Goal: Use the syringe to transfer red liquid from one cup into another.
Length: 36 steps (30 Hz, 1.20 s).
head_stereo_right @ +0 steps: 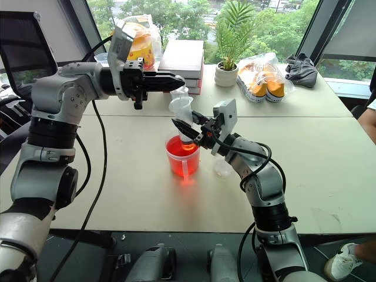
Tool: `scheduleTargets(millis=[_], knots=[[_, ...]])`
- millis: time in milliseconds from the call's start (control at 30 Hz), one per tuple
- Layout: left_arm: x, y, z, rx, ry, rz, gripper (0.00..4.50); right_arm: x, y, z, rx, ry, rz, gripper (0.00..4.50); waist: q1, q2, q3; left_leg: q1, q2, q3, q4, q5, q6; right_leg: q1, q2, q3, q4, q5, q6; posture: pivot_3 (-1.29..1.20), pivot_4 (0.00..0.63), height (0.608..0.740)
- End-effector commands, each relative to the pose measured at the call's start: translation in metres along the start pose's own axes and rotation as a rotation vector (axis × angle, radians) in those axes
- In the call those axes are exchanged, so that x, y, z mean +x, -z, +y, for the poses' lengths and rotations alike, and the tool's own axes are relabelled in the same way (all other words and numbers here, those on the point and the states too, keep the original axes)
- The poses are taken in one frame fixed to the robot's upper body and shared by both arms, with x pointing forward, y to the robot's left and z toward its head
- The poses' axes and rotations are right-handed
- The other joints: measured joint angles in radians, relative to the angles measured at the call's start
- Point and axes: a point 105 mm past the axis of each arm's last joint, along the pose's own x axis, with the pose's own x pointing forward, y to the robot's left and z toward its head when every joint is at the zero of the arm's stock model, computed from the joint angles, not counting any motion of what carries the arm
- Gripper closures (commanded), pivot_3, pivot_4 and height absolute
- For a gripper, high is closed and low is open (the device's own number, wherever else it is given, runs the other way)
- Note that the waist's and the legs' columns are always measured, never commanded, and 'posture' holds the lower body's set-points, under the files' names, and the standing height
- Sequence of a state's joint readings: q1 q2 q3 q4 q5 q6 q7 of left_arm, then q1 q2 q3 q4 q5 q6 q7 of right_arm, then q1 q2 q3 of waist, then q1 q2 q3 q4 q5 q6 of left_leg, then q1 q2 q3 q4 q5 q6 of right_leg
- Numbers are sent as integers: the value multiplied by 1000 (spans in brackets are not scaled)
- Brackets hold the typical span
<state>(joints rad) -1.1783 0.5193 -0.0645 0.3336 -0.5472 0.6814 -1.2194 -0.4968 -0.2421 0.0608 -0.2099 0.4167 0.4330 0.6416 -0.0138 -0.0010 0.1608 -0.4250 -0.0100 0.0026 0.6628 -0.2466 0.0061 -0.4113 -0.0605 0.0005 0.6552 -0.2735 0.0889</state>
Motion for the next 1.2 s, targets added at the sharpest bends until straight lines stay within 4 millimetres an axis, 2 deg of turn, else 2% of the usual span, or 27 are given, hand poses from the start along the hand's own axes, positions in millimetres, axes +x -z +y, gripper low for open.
scheduleTargets(millis=[33,333,500,633,900,1033,1200], knots=[[-19,-48,6,174,-98,-92,4464,5,14,22,33,-101,50,3100,0,0,0,0,0,0,0,0,0,0,0,0,0,0,0,0,150,740],[-18,-35,2,158,-77,-76,4464,9,-14,20,-24,-105,-9,3100,0,0,0,0,0,0,0,0,0,0,0,0,0,0,0,0,150,740],[-18,-24,-2,125,-53,-46,2281,10,-29,19,-47,-100,-38,3100,-1,0,0,0,0,0,0,0,0,0,0,0,0,0,0,0,150,740],[-23,-22,-6,107,-38,-44,146,8,-38,18,-58,-89,-55,3100,0,0,0,0,0,0,0,0,0,0,0,0,0,0,0,0,150,740],[-39,-19,-10,103,-38,-38,64,4,-55,9,-78,-32,-88,3100,1,0,0,0,0,0,0,0,0,0,0,0,0,0,0,0,150,740],[-39,-22,-8,92,-49,-61,64,-7,-84,-8,-107,48,-150,3100,2,0,1,0,0,0,0,0,0,0,-1,0,0,0,0,0,150,740],[-29,-19,-6,84,-35,-75,64,-35,-110,-32,-159,177,-177,3100,5,-1,1,0,0,0,0,0,0,0,-1,0,-1,0,0,0,150,740]])
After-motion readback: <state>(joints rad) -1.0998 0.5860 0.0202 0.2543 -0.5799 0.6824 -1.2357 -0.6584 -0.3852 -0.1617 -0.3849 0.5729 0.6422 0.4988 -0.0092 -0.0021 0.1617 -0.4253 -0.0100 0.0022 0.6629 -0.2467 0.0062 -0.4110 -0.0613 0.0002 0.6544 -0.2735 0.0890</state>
